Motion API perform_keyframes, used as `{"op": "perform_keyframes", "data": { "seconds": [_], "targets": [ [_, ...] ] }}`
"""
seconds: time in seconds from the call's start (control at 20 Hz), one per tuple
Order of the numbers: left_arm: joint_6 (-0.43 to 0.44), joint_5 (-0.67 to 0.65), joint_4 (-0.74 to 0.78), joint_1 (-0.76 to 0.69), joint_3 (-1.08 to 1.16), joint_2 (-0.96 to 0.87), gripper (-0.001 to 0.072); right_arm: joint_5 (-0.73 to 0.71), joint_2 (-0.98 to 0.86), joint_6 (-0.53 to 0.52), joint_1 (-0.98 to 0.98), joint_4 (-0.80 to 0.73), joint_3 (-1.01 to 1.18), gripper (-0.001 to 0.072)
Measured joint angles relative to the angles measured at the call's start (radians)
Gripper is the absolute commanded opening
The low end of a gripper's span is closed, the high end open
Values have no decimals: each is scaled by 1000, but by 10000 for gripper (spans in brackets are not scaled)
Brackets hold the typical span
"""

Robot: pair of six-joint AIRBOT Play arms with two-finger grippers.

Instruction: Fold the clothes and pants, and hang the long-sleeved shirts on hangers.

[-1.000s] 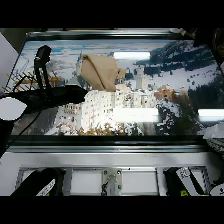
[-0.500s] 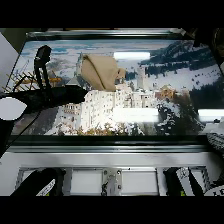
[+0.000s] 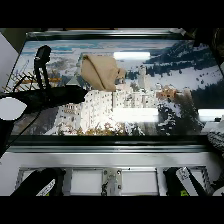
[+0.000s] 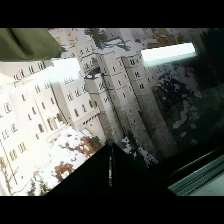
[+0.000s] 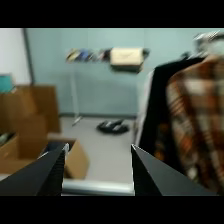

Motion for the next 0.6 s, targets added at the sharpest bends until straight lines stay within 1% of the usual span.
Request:
{"op": "perform_keyframes", "data": {
  "seconds": [0.1,0.2,0.4,0.5,0.6],
  "targets": [
    [0,0,0,0,0,0,20,91,-11,69,158,-175,-19,436],
    [0,0,0,0,0,0,21,127,-17,121,346,-309,-50,436],
    [0,-5,0,0,0,0,20,126,-33,221,745,-555,-140,436],
    [-1,-7,0,0,0,0,20,108,-48,269,917,-666,-186,437],
    [-1,-7,0,0,0,0,21,96,-64,296,1048,-742,-221,437]
  ]
}}
